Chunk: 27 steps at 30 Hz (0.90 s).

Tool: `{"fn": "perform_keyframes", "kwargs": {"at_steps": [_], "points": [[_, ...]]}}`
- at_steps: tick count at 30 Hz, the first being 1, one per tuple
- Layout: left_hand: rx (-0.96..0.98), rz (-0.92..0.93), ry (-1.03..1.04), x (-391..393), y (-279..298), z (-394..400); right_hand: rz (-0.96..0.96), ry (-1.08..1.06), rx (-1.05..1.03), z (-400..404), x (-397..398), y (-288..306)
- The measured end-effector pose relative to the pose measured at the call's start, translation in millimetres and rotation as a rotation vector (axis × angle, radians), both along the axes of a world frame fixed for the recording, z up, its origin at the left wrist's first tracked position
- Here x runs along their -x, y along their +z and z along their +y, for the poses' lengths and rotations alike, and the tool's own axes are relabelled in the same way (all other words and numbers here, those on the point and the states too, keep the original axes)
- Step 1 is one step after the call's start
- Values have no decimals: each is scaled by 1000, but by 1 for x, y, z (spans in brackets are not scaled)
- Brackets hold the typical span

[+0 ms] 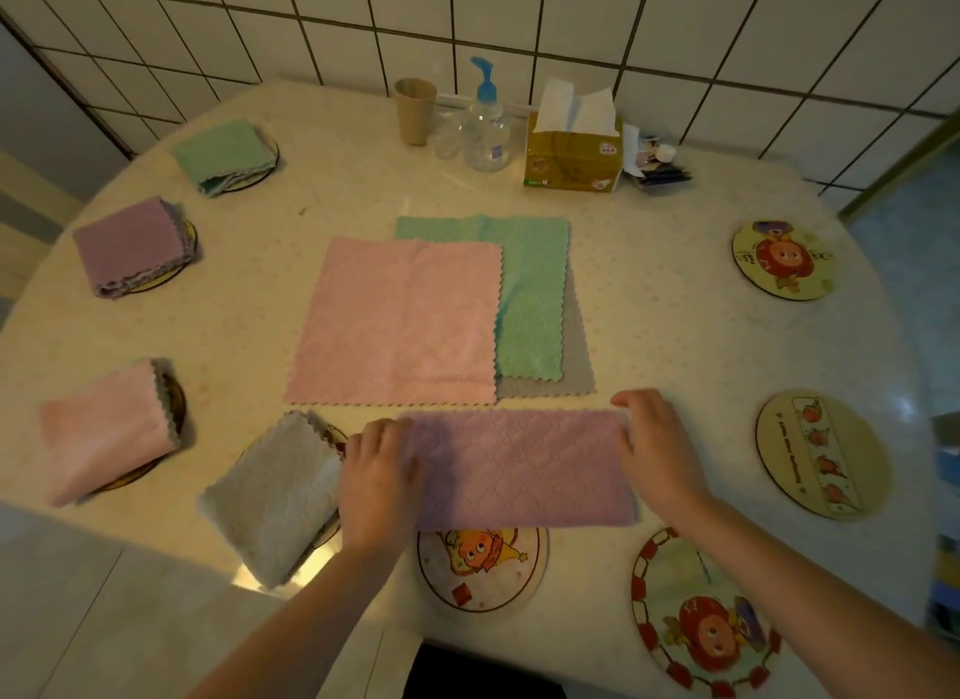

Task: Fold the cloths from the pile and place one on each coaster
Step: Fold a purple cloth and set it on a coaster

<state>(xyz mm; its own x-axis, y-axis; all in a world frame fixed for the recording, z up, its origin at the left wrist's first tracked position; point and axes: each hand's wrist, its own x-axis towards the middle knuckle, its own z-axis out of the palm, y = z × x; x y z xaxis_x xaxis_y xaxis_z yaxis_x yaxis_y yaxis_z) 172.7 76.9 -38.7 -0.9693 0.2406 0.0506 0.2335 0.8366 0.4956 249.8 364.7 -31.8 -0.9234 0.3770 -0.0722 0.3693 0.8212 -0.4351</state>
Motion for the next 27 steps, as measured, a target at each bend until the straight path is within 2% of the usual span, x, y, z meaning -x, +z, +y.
{"fn": "perform_keyframes", "kwargs": {"at_steps": [1,3,5,6,10,21,27], "points": [[39,98,-191,-13,0,0,3,155,-59,-11,-12,3],[83,98,-520,-38,-7,2,0,472,-154,-35,-39,3],[202,51,-709,-62,-20,4,-9,721,-252,-51,-63,-10],[293,36,-748,-68,-26,3,-34,779,-289,-54,-70,-17],[425,1,-721,-75,-39,-15,-123,783,-384,-41,-81,-30],[422,-113,-546,-71,-42,-70,-144,743,-448,-30,-87,-24],[464,-51,-484,-69,-35,-56,-198,727,-413,-27,-76,-21]]}}
